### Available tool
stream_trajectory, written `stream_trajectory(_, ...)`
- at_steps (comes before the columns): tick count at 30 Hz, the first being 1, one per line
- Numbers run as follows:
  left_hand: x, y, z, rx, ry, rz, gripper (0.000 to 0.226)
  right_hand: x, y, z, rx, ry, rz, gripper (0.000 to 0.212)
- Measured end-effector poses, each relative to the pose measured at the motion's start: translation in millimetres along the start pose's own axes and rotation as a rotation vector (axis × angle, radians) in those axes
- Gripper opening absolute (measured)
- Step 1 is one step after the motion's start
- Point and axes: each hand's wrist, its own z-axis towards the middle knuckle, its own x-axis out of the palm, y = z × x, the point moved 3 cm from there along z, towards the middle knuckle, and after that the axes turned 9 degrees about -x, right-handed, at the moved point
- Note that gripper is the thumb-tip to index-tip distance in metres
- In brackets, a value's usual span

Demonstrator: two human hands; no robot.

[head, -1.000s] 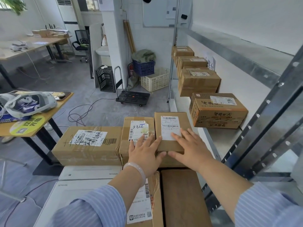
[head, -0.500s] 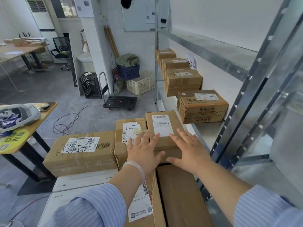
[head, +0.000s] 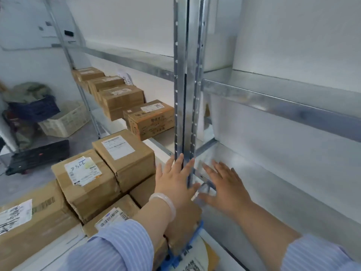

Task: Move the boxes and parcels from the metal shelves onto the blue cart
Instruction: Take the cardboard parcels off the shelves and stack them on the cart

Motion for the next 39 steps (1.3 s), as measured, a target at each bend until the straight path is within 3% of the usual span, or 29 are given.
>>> stream_trajectory(8,20,-135,-33,0.295,0.112,-0.051,0.075,-23,-77,-142,0.438,0.079,-0.07,0.093)
stream_trajectory(22,75,-413,-143,0.698,0.253,-0.089,0.073,-94,-216,-409,0.893,0.062,-0.136,0.091)
stream_trajectory(32,111,-559,-218,0.816,0.455,-0.054,0.067,-129,-279,-547,1.098,-0.01,-0.057,0.069)
stream_trajectory(39,129,-593,-238,0.811,0.52,-0.024,0.065,-126,-297,-576,1.093,-0.031,-0.076,0.067)
